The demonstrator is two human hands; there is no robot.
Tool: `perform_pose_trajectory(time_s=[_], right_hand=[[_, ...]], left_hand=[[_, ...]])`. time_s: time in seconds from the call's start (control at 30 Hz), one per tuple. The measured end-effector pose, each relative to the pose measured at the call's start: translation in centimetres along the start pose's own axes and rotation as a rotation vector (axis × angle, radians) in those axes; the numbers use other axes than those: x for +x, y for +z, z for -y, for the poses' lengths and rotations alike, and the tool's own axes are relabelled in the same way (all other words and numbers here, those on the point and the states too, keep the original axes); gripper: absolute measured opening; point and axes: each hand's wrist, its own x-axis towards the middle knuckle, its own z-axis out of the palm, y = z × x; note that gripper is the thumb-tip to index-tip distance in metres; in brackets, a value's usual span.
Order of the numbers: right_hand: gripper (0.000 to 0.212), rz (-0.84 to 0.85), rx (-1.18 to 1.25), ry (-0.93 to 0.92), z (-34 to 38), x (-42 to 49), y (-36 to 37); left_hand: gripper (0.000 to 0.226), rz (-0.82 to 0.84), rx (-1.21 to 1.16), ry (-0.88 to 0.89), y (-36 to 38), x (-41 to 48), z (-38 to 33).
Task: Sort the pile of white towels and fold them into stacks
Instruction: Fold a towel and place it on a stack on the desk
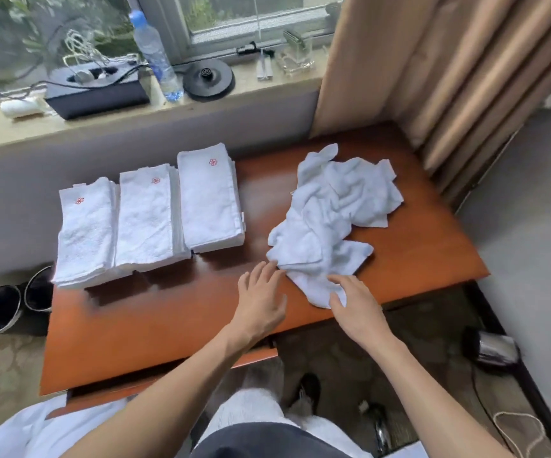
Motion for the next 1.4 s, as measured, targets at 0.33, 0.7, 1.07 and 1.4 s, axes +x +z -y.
perform_pose_trajectory(time_s=[0.33,0.7,1.07,1.4], right_hand=[[0.037,0.103,-0.024,-0.003,-1.9,7.8,-1.0],[0.044,0.352,-0.103,-0.011,-3.4,16.4,-2.4],[0.059,0.613,-0.054,-0.280,-7.1,19.8,-7.6],[0.047,0.483,0.143,-0.578,-6.2,23.7,-18.7]], left_hand=[[0.056,0.086,-0.004,0.047,4.2,8.2,-2.7],[0.029,0.115,0.110,-0.045,6.4,16.6,-3.0],[0.019,-0.089,0.068,-0.249,2.8,15.9,-10.8],[0.007,-0.404,-0.147,-0.263,-5.0,19.2,-23.7]])
